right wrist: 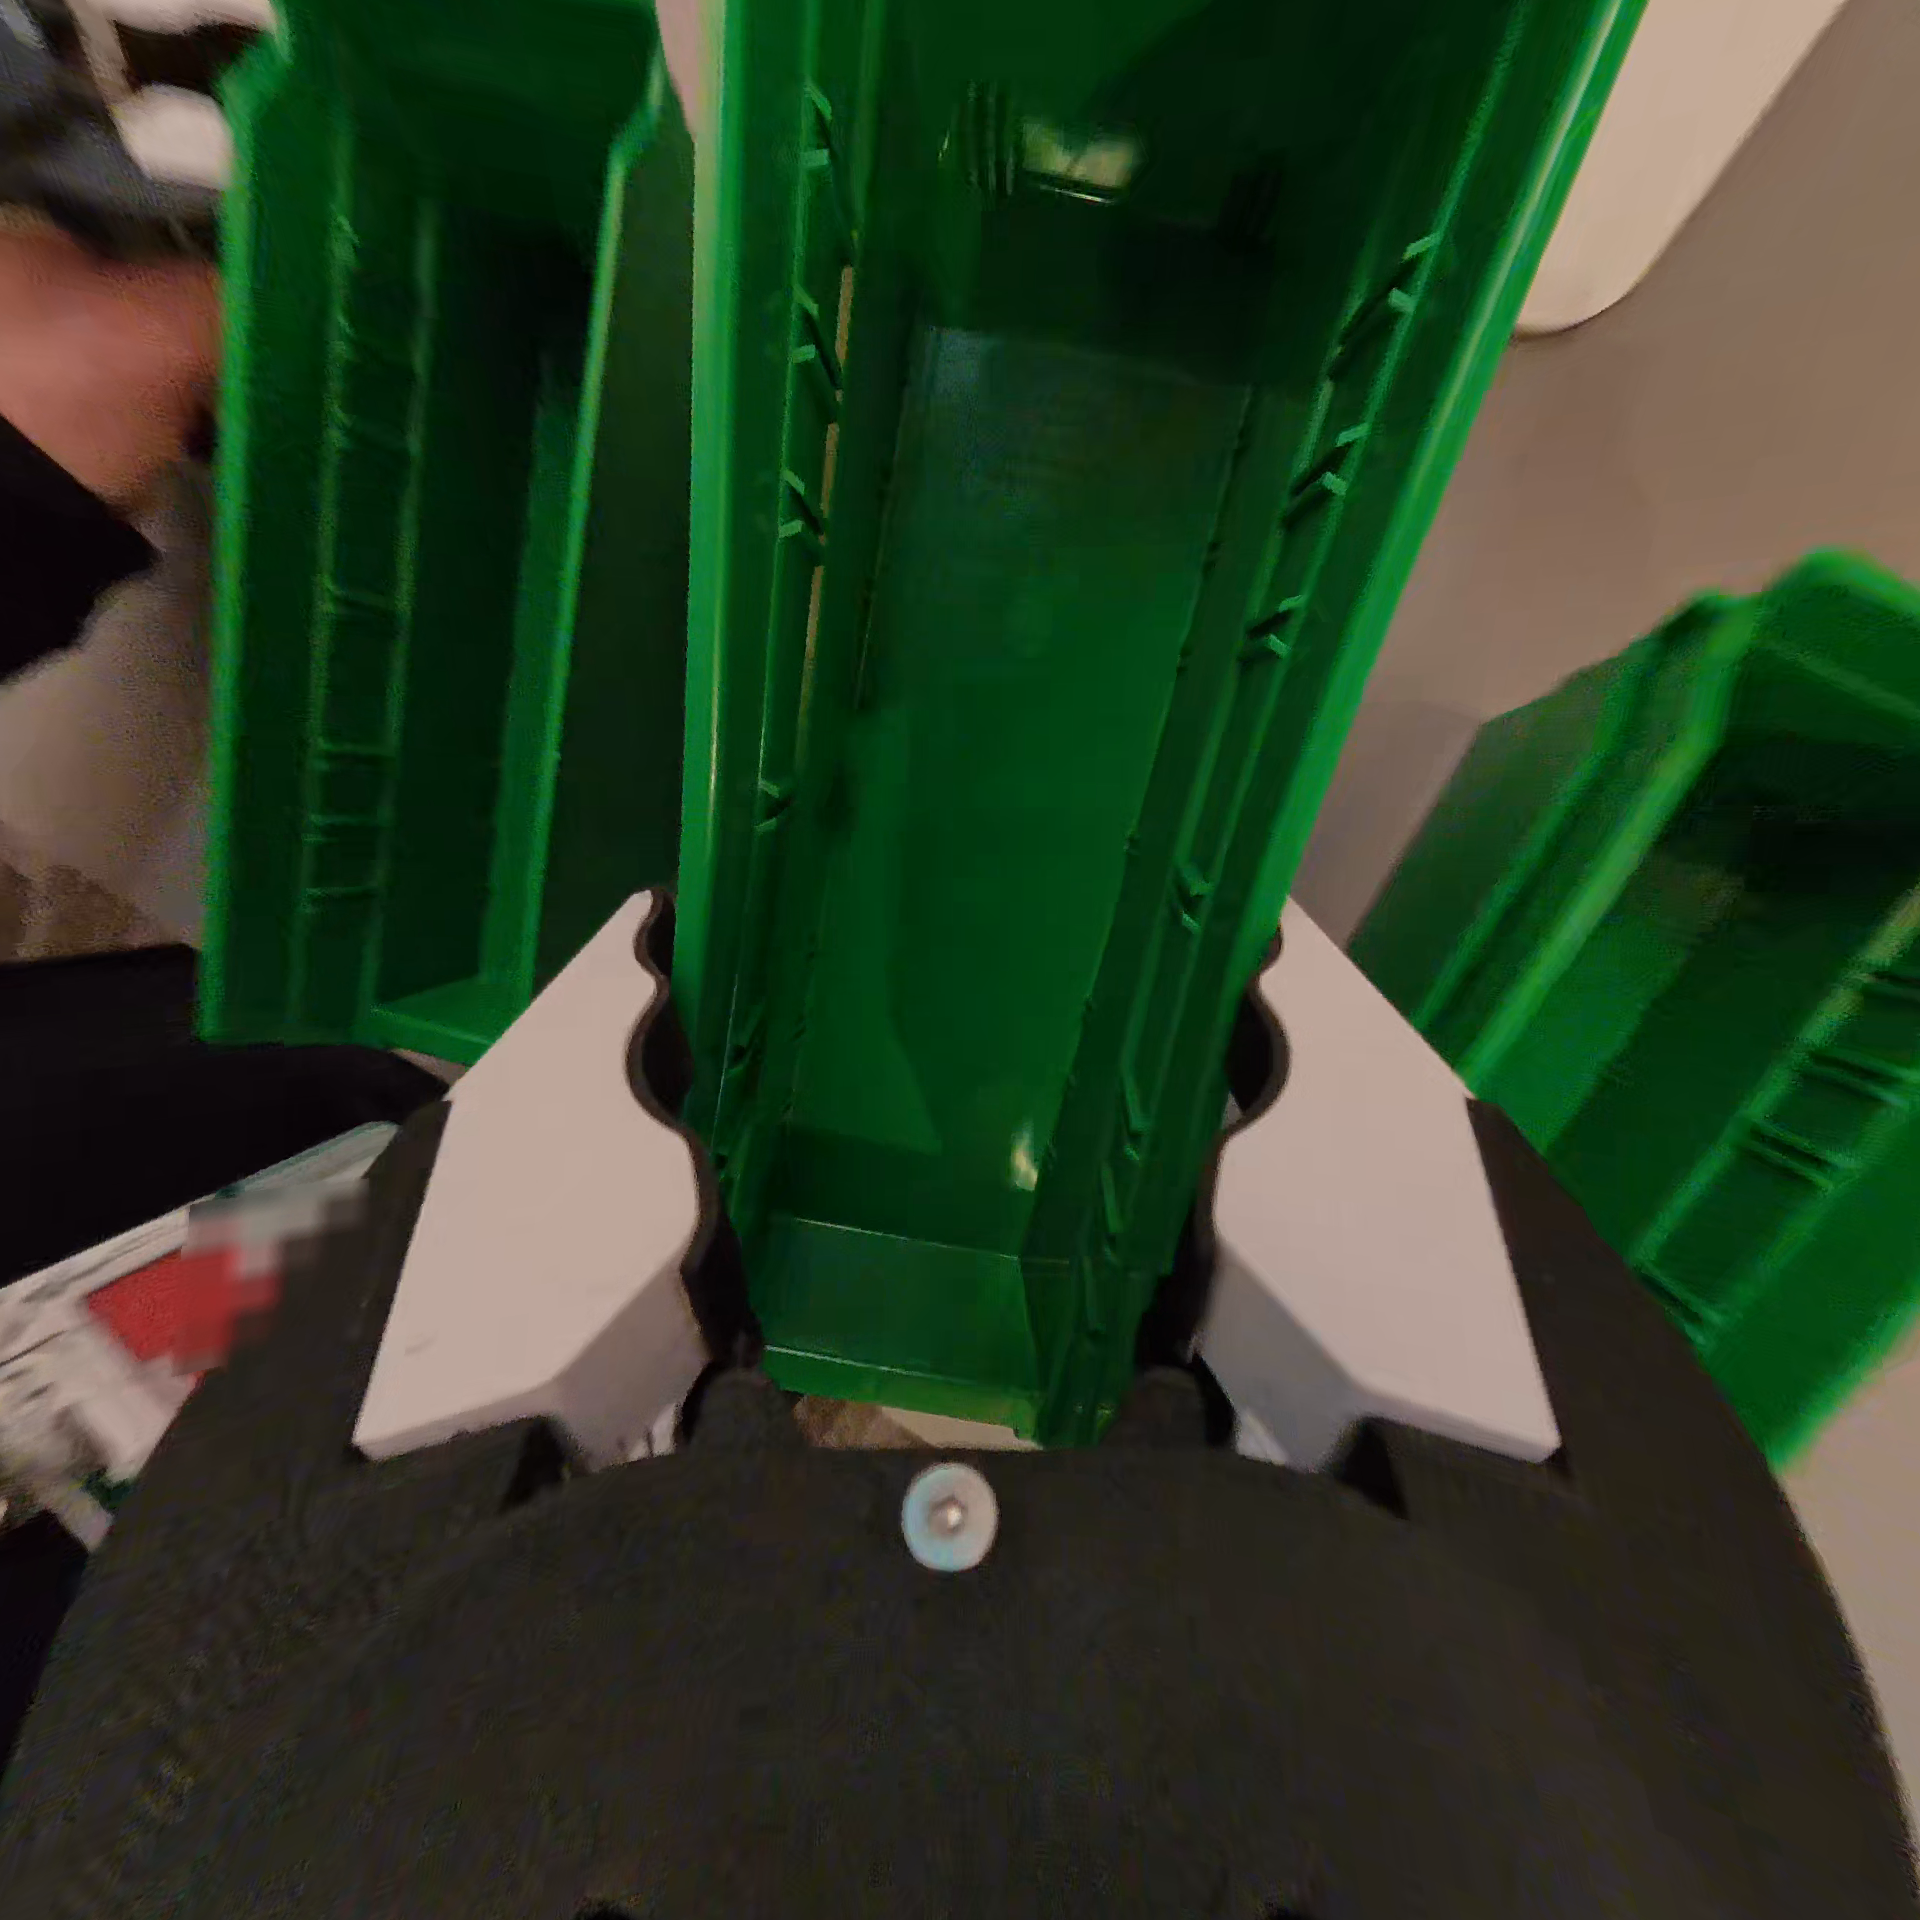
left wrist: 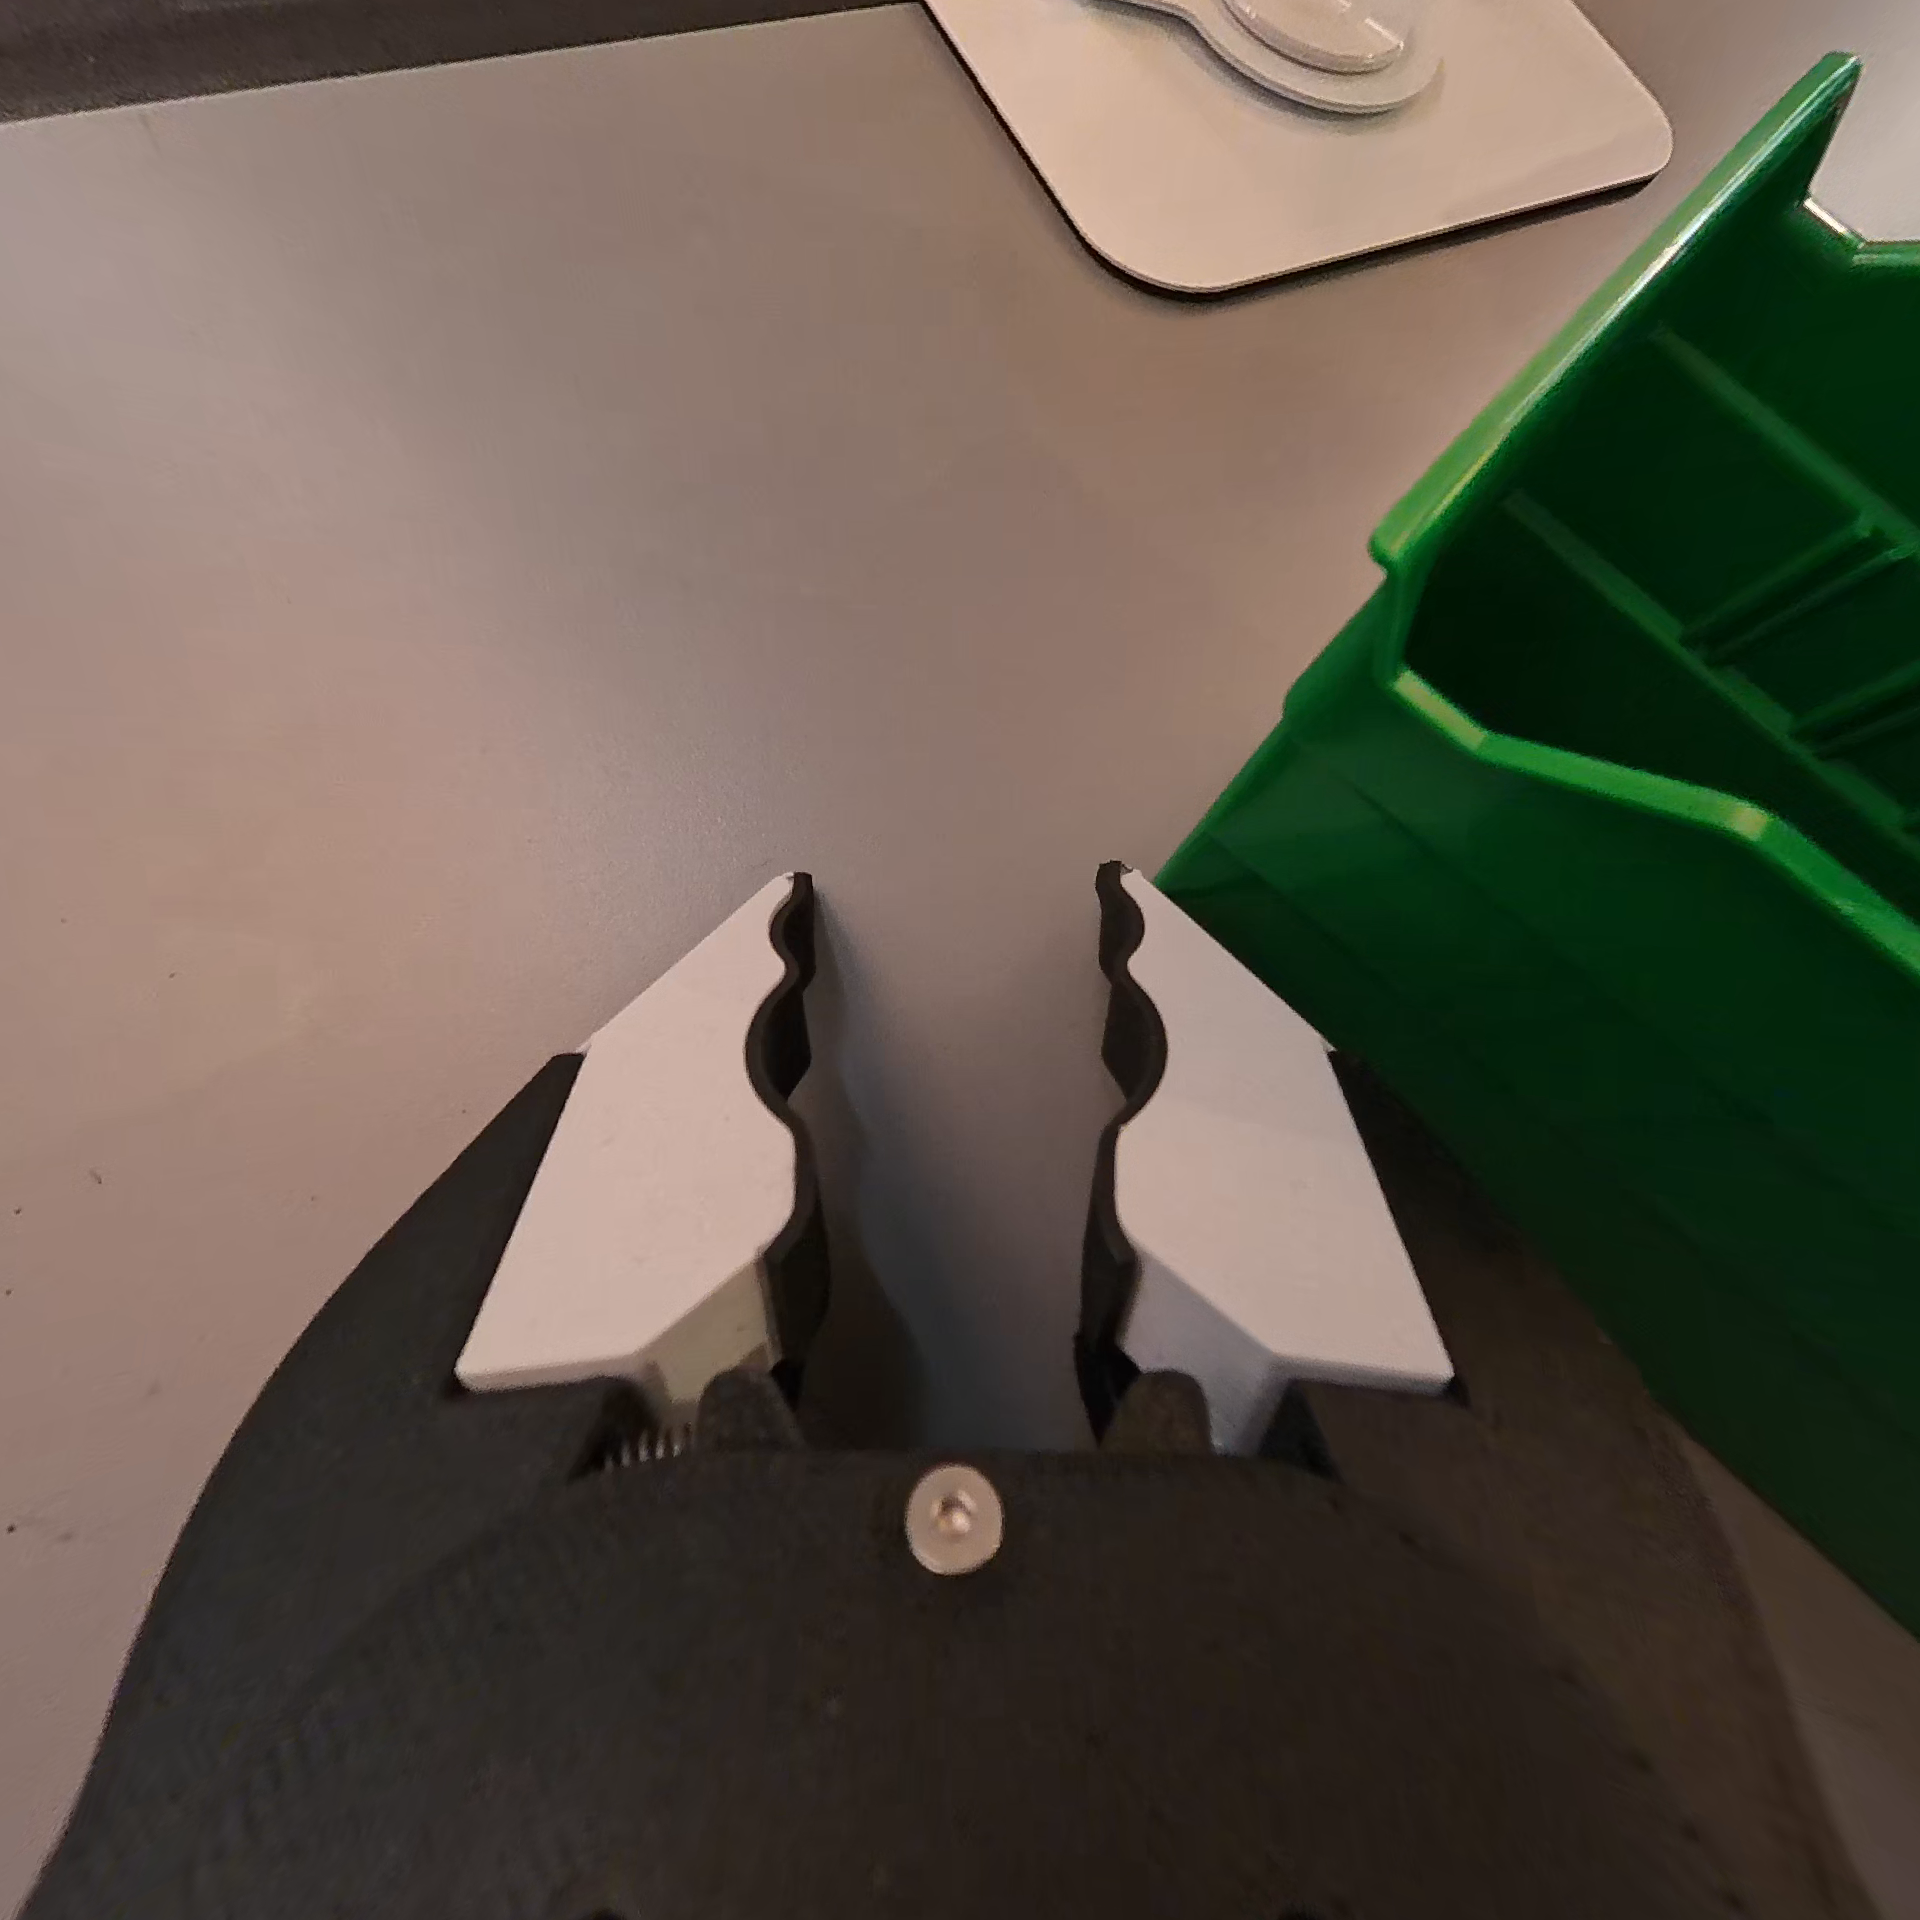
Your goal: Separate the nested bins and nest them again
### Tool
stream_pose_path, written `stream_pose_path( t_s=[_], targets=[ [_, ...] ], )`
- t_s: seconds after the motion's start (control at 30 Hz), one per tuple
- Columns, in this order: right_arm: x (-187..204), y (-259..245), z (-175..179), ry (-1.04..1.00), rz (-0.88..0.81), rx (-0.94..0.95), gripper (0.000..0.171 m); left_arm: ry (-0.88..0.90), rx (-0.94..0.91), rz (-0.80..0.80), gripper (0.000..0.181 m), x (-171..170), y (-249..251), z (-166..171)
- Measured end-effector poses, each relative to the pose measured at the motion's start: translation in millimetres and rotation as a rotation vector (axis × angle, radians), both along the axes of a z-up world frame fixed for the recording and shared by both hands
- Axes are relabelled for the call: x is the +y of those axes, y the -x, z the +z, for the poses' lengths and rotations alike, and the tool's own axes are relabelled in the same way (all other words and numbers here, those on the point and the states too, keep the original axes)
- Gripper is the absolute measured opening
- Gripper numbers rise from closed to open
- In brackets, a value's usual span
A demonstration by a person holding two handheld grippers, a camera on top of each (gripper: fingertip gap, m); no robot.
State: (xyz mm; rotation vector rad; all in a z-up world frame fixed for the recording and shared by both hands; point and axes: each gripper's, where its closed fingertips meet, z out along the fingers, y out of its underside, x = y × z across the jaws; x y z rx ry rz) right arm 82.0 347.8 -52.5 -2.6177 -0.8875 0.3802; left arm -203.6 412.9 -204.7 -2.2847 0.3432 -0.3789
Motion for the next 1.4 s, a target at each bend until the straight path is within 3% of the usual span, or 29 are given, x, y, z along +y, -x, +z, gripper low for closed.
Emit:
stream_pose_path(
  t_s=[0.13, 0.23, 0.3, 0.47, 0.97, 1.07, 1.13, 1.2, 1.27, 1.4],
  targets=[
    [13, -40, 82, -0.101, -0.092, 0.051, 0.108, 0.000, 0.004, 0.001, 0.053, 0, 0, 0],
    [20, -87, 114, -0.157, -0.186, -0.018, 0.107, -0.002, 0.016, 0.001, 0.053, 0, 0, -1],
    [21, -116, 108, -0.138, -0.242, -0.064, 0.108, -0.002, 0.013, 0.001, 0.053, 0, 0, -1],
    [10, -161, 51, -0.004, -0.303, -0.145, 0.107, -0.001, 0.011, 0.001, 0.053, 0, 0, 0],
    [9, -160, -45, 0.075, -0.269, -0.194, 0.116, -0.001, 0.010, 0.000, 0.053, 0, 0, 0],
    [11, -159, -47, 0.047, -0.272, -0.179, 0.121, -0.001, 0.011, 0.000, 0.053, 0, 0, 0],
    [11, -162, -47, 0.033, -0.266, -0.213, 0.134, -0.001, 0.008, -0.001, 0.053, 0, 0, 0],
    [13, -165, -34, -0.015, -0.262, -0.257, 0.150, -0.001, 0.008, -0.001, 0.053, 0, 0, 0],
    [17, -159, -8, -0.083, -0.263, -0.277, 0.155, -0.001, 0.007, -0.001, 0.053, 0, 0, 0],
    [15, -72, 44, -0.176, -0.117, -0.133, 0.153, -0.001, 0.006, -0.003, 0.053, 0, 0, 0]
  ],
)
